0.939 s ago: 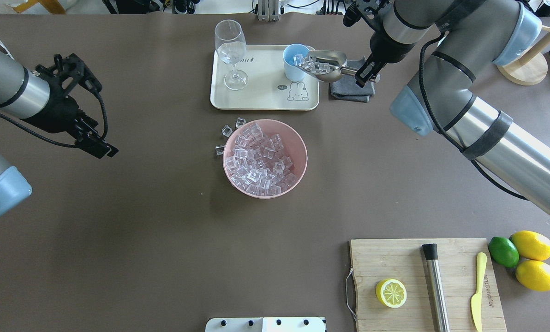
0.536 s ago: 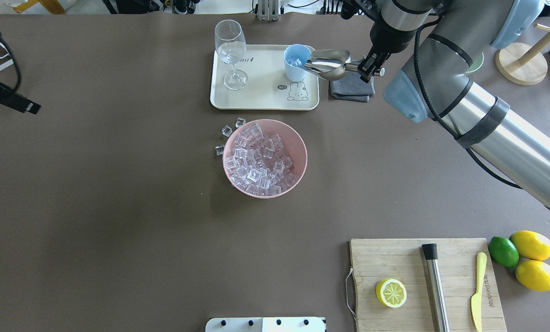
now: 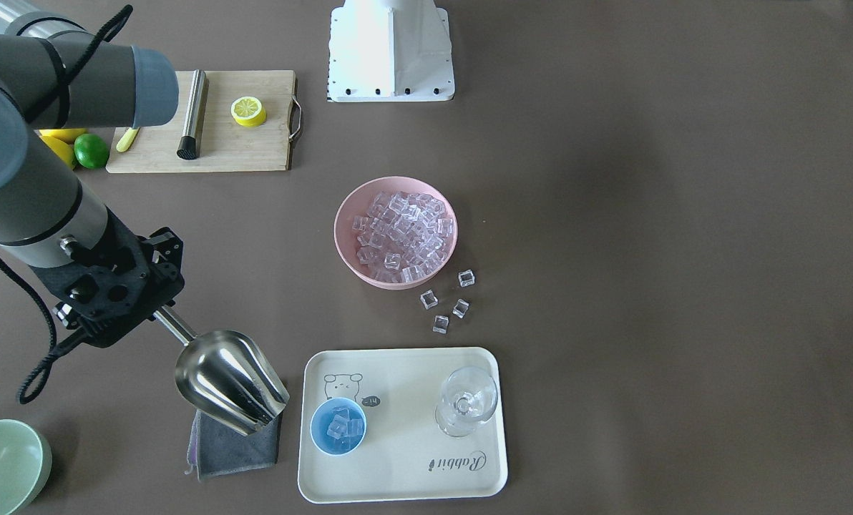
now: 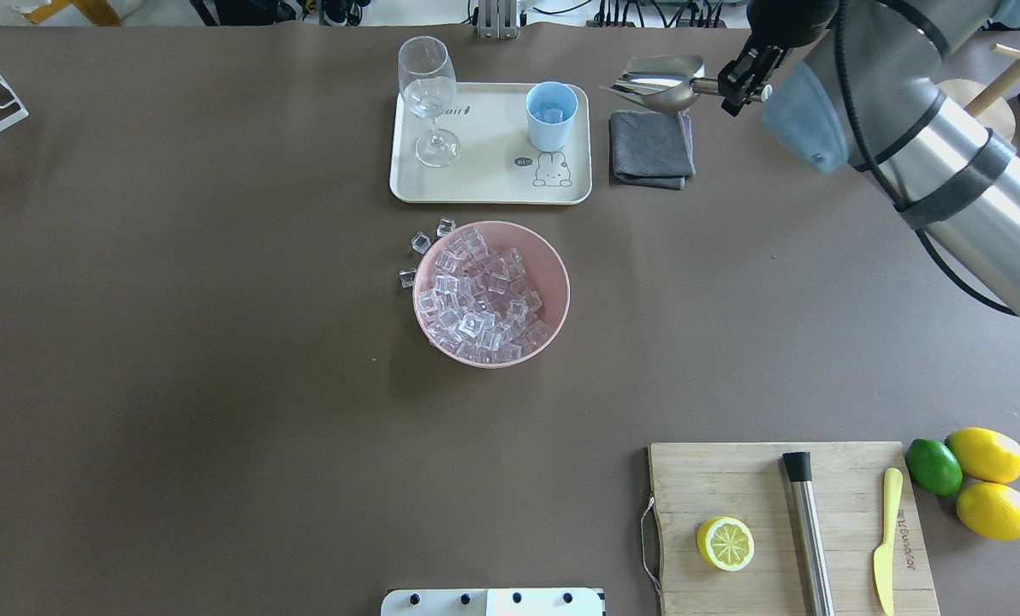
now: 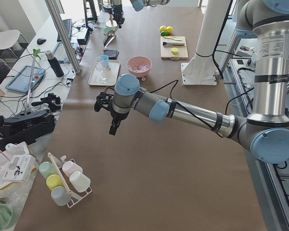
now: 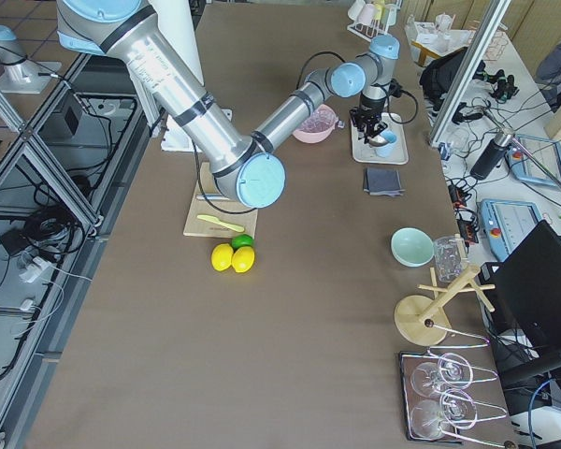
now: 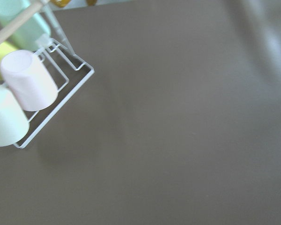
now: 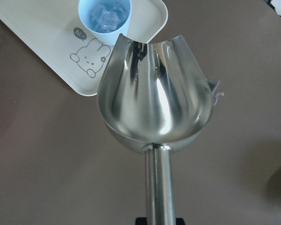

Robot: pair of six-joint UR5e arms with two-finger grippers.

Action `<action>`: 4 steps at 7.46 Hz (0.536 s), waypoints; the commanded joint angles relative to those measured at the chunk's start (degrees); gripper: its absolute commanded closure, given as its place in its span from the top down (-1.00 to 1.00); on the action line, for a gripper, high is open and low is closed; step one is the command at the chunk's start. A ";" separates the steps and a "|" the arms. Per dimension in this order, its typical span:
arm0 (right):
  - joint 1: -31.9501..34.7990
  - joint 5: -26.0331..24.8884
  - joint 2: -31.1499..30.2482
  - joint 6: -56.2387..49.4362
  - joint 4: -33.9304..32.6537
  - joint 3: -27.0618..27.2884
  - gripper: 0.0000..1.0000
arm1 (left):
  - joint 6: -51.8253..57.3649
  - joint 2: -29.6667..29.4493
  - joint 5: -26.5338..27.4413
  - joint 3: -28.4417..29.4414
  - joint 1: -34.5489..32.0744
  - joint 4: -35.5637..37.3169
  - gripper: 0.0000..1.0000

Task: Put ice in cup with scoop
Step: 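Carry the empty scoop back toward its spot with the right gripper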

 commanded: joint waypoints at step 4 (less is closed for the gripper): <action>10.65 5.28 -34.96 26.35 6.78 24.06 -1.00 | 12.80 4.72 7.89 5.23 -9.13 10.15 0.99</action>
